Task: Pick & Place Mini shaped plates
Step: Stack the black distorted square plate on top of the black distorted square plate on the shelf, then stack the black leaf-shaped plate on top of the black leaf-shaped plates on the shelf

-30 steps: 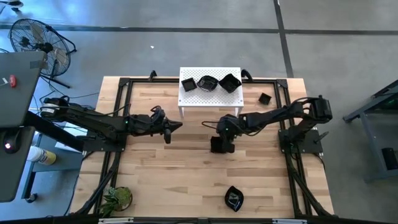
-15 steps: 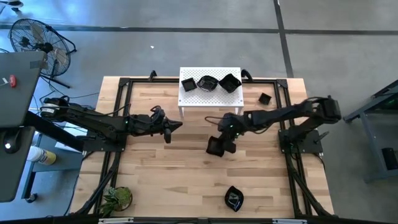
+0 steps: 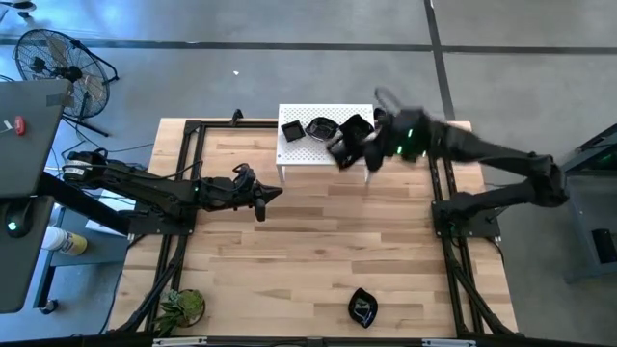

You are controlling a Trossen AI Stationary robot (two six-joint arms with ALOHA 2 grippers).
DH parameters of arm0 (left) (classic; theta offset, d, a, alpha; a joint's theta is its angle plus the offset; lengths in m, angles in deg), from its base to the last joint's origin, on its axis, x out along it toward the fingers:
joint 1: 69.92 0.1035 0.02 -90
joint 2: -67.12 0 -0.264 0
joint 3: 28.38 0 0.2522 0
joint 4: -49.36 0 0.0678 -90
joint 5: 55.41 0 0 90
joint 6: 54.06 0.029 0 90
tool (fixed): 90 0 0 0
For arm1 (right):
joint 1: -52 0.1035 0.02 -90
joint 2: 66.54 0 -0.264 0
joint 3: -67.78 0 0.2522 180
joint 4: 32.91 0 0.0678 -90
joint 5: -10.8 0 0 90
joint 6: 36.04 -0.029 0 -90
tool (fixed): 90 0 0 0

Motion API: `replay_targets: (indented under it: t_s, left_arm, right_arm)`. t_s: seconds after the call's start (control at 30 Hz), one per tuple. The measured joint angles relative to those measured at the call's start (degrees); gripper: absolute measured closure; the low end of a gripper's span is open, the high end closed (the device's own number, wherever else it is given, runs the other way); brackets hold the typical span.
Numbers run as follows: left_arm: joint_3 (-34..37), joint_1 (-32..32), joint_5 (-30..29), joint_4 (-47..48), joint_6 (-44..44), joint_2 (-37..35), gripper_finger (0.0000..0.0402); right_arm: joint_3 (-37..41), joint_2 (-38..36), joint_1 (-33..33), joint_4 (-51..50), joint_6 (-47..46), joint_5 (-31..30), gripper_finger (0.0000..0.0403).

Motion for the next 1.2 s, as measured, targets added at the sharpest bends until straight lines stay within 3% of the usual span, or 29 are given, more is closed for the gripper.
replay_targets:
  t_s: [0.2,0.43,0.73,1.07,1.2]
  left_arm:
    - [-0.1,0.0,0.4,0.2,0.0,0.0,0.0401]
    - [-0.1,0.0,0.5,0.5,0.0,0.0,0.0401]
    - [-0.1,0.0,0.5,1.8,0.0,0.0,0.0401]
    - [-0.1,0.0,0.7,1.8,0.0,0.0,0.0401]
    - [-0.1,0.0,0.7,1.8,0.0,0.0,0.0401]
  right_arm:
    - [-10.4,6.2,-13.6,-8.9,9.0,3.1,0.0400]
    - [-12.1,12.9,-23.5,-11.3,15.5,11.8,0.0393]
    - [-12.1,16.6,-25.8,-11.6,20.5,14.0,0.0390]
    - [-12.1,16.5,-26.6,-11.7,20.9,13.5,0.0329]
    - [-12.1,14.8,-26.7,-12.4,22.2,14.0,0.0322]
